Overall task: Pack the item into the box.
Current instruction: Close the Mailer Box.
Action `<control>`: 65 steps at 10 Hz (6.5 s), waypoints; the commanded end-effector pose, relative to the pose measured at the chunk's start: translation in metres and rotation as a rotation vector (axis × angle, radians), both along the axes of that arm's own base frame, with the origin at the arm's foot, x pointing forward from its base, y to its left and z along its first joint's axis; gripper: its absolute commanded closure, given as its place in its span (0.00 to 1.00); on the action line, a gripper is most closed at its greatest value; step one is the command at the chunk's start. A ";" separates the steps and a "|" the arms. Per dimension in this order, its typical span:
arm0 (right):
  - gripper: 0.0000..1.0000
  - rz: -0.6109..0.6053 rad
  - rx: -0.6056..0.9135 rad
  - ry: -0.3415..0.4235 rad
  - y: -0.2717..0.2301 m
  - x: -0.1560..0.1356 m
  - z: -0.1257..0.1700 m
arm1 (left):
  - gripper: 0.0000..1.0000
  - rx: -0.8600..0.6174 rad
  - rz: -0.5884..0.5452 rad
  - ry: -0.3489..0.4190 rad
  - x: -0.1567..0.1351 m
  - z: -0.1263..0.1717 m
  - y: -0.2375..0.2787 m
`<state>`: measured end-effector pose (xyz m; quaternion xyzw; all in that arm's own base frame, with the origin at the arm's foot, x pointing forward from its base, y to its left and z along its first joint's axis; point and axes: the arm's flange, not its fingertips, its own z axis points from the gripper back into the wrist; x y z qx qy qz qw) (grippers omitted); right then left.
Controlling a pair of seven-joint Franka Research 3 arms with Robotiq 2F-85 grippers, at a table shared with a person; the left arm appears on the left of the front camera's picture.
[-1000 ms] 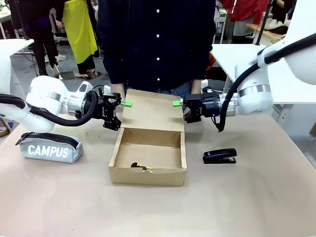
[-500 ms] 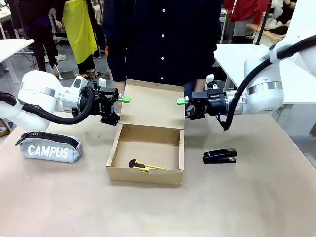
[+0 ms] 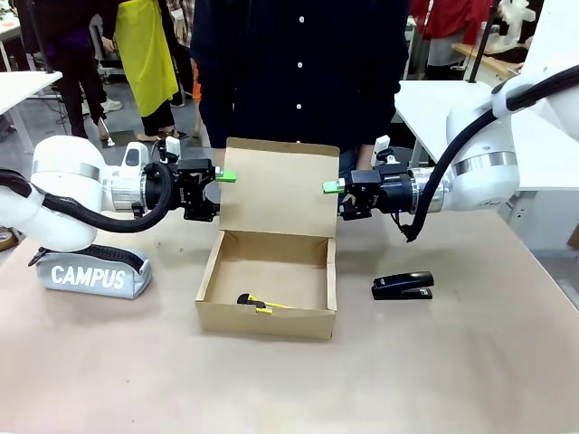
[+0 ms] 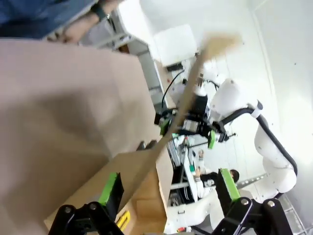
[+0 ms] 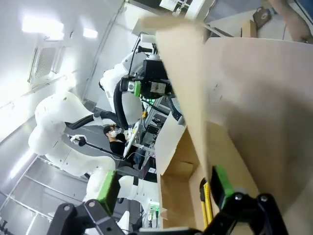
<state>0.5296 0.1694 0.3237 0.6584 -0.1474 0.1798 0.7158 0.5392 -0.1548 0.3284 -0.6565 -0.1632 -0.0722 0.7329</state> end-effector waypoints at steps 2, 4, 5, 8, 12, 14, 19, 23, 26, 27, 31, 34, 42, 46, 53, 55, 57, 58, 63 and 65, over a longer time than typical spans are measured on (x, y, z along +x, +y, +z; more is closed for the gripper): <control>0.00 -0.012 0.027 -0.104 0.001 -0.005 -0.001 | 0.00 -0.024 0.035 -0.058 -0.013 0.003 -0.001; 0.00 -0.050 0.053 -0.112 0.002 -0.006 0.001 | 0.00 -0.030 0.000 -0.054 -0.017 0.006 0.000; 0.00 -0.114 0.076 -0.096 0.001 -0.003 0.002 | 0.00 -0.027 -0.034 -0.057 -0.020 0.008 0.002; 0.00 -0.009 0.016 -0.079 0.000 0.001 0.001 | 0.00 -0.025 0.003 -0.035 -0.010 0.004 -0.002; 0.00 -0.020 0.022 -0.076 0.000 0.001 0.000 | 0.00 -0.013 -0.011 -0.021 -0.010 0.004 -0.001; 0.00 -0.030 0.007 -0.332 0.013 -0.011 -0.002 | 0.00 -0.153 -0.148 -0.365 -0.027 0.014 -0.010; 0.00 -0.105 -0.021 -0.675 0.025 -0.044 0.010 | 0.00 -0.248 -0.237 -0.579 -0.041 0.015 -0.019; 0.00 -0.074 0.026 -0.824 0.031 -0.070 0.027 | 0.00 -0.234 -0.317 -0.662 -0.050 0.005 -0.012; 0.00 -0.050 0.077 -0.840 0.029 -0.081 0.029 | 0.00 -0.202 -0.358 -0.727 -0.062 0.000 -0.003; 0.00 -0.049 0.090 -0.860 0.026 -0.087 0.030 | 0.00 -0.215 -0.371 -0.751 -0.068 0.001 -0.002; 0.00 0.019 0.133 -0.886 0.016 -0.116 0.025 | 0.00 -0.222 -0.411 -0.775 -0.090 -0.003 0.005; 0.00 0.036 0.085 -0.909 0.012 -0.126 0.024 | 0.00 -0.227 -0.426 -0.797 -0.108 -0.004 0.013; 0.00 -0.062 0.064 -0.883 -0.031 -0.125 0.027 | 0.00 -0.210 -0.371 -0.838 -0.117 0.002 0.029; 0.00 0.167 -0.246 -0.956 0.028 -0.097 0.006 | 0.00 -0.029 -0.400 -0.885 -0.103 -0.016 -0.007; 0.00 0.208 -0.370 -1.053 0.066 -0.096 -0.032 | 0.00 0.113 -0.585 -0.992 -0.081 -0.048 -0.037; 0.00 0.218 -0.375 -1.025 0.062 -0.097 -0.039 | 0.00 0.109 -0.609 -0.991 -0.084 -0.050 -0.037; 0.00 0.206 -0.356 -1.010 0.056 -0.099 -0.038 | 0.00 0.081 -0.612 -1.000 -0.084 -0.047 -0.035; 0.00 0.192 -0.331 -1.011 0.048 -0.101 -0.033 | 0.00 0.074 -0.595 -1.015 -0.088 -0.043 -0.031; 0.00 0.104 -0.128 -0.684 -0.034 -0.122 0.015 | 0.00 -0.084 -0.499 -0.867 -0.138 -0.006 0.035; 0.00 0.046 -0.094 -0.543 -0.091 -0.145 0.018 | 0.00 -0.081 -0.368 -0.722 -0.165 0.003 0.081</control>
